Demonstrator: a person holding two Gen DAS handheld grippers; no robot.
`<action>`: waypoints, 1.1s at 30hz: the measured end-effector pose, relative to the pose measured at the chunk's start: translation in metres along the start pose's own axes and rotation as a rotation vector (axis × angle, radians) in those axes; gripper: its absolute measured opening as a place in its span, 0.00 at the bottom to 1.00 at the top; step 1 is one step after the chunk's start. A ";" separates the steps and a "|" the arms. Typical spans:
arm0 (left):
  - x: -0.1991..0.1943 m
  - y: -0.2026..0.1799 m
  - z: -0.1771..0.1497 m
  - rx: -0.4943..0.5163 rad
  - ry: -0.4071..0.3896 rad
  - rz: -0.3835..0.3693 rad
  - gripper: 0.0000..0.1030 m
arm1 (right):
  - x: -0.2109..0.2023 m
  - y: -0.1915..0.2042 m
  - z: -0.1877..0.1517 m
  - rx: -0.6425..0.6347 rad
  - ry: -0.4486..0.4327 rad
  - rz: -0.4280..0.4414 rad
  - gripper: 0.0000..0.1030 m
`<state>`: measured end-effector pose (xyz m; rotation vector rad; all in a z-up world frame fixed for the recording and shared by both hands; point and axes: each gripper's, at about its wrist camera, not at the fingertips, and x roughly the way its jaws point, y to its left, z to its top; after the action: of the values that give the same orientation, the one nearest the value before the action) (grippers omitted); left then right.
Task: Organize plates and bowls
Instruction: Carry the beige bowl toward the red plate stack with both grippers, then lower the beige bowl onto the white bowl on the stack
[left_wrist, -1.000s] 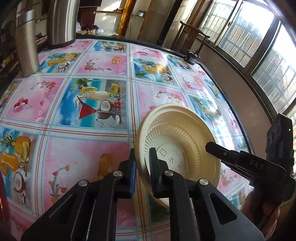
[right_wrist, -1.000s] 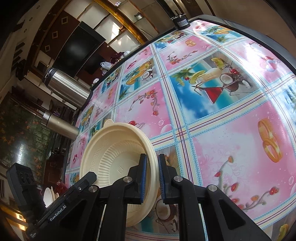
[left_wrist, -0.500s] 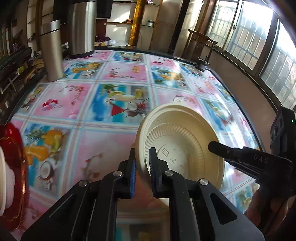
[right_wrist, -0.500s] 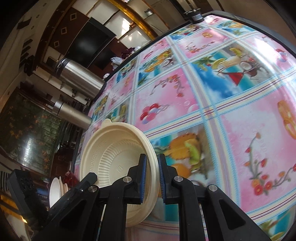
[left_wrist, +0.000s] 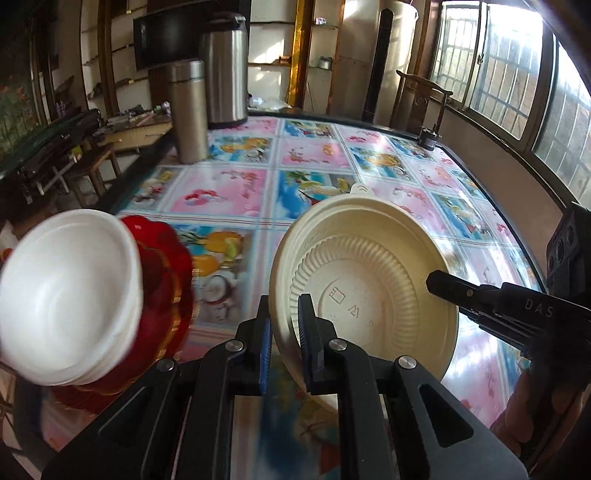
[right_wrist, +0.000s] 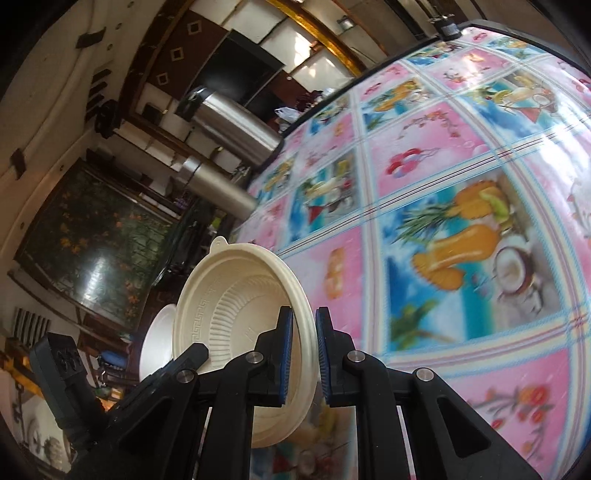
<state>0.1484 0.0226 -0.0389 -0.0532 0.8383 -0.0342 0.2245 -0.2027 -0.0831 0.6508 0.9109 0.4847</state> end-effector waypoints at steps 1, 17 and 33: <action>-0.006 0.003 -0.001 0.002 -0.009 0.007 0.11 | 0.001 0.008 -0.004 -0.010 0.006 0.006 0.13; -0.079 0.090 -0.009 -0.089 -0.115 0.148 0.11 | 0.035 0.131 -0.036 -0.137 0.084 0.125 0.13; -0.062 0.183 0.029 -0.220 -0.047 0.299 0.11 | 0.112 0.242 -0.021 -0.282 0.125 0.146 0.13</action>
<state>0.1307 0.2095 0.0156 -0.1346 0.7935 0.3399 0.2393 0.0467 0.0124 0.4347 0.8947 0.7763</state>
